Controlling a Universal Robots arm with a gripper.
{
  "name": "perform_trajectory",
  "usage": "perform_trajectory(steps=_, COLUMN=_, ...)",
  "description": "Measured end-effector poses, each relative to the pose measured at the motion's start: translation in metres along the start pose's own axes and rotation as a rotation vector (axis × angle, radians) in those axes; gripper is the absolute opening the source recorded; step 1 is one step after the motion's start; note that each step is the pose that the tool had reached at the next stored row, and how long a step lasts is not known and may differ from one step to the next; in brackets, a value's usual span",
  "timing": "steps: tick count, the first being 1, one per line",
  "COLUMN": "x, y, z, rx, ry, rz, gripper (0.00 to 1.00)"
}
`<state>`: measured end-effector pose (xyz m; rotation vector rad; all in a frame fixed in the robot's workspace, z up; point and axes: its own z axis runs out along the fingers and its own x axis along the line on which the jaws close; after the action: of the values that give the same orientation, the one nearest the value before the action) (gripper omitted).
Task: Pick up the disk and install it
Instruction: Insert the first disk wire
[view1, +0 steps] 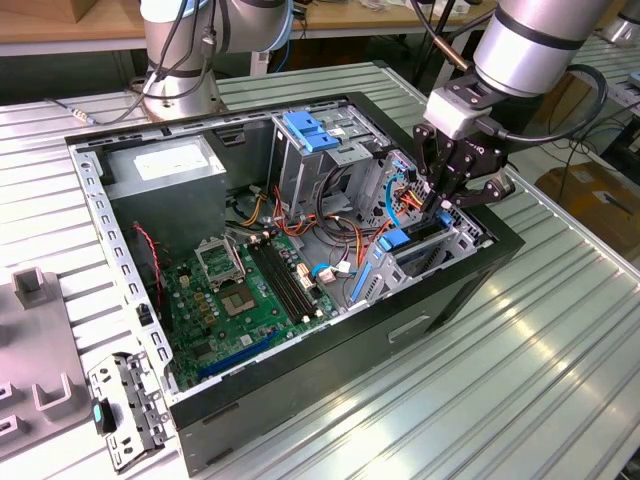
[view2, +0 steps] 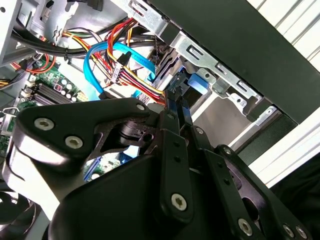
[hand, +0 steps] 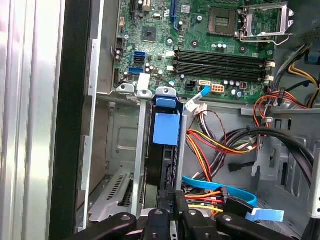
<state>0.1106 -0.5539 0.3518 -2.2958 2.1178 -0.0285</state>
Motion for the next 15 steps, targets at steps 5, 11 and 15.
perform_trajectory(steps=5, x=0.0000, y=0.0000, z=0.0000, rx=0.0000, ry=0.0001, rz=0.003, gripper=0.16)
perform_trajectory(steps=11, x=0.0000, y=0.0000, z=0.0000, rx=0.0000, ry=0.0002, rz=0.007, gripper=0.16)
perform_trajectory(steps=15, x=0.0000, y=0.0000, z=0.0000, rx=0.0000, ry=0.0002, rz=0.009, gripper=0.16)
